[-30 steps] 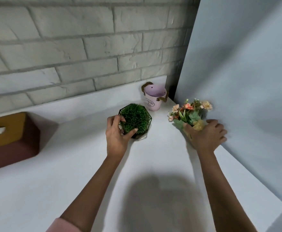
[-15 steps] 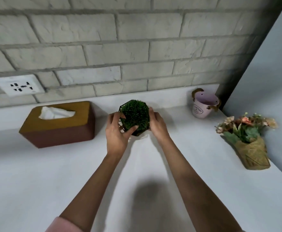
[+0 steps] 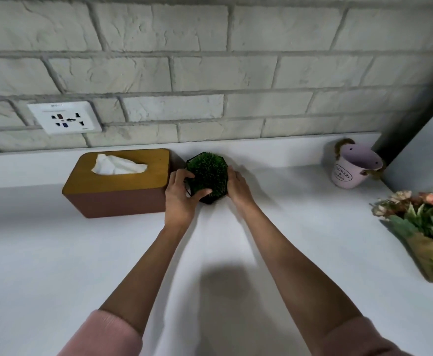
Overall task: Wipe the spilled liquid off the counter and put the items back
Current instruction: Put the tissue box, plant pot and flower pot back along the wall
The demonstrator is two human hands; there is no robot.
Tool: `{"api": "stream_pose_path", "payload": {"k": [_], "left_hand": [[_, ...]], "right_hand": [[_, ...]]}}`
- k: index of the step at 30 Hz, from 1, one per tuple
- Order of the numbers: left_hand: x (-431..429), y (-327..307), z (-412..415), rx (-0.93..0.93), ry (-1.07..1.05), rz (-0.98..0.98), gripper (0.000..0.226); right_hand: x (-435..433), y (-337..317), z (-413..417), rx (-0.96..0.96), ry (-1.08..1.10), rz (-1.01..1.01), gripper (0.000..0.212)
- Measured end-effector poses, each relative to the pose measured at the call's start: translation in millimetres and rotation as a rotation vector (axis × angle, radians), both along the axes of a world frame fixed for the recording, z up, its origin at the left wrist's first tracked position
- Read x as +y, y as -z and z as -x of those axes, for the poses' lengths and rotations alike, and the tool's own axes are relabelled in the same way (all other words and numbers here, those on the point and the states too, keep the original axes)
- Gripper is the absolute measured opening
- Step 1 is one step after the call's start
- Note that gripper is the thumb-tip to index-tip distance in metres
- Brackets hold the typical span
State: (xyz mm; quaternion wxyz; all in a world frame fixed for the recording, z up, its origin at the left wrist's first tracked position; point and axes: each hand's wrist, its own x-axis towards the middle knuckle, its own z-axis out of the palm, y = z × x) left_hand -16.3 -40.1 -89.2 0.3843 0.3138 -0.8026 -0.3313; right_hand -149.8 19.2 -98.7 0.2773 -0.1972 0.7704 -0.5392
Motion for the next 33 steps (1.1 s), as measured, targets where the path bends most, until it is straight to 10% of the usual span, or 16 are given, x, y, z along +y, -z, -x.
{"api": "stream_pose_path", "payload": {"k": [18,26,33], "left_hand": [[36.6,-3.8,30.6,0.0,-0.026,0.179,0.049],[109.3,-15.2,146.5,0.019,0.317,0.124,0.046],[134.6,-13.8,251.5,-0.076,0.61,-0.01,0.076]], "right_hand": [[57.0,-19.6,38.6,0.203,0.094,0.06,0.036],[168.9,-49.4,122.4,0.596,0.526,0.033,0.019],[220.0,-52.9,184.6,0.447,0.649,-0.126,0.039]]}}
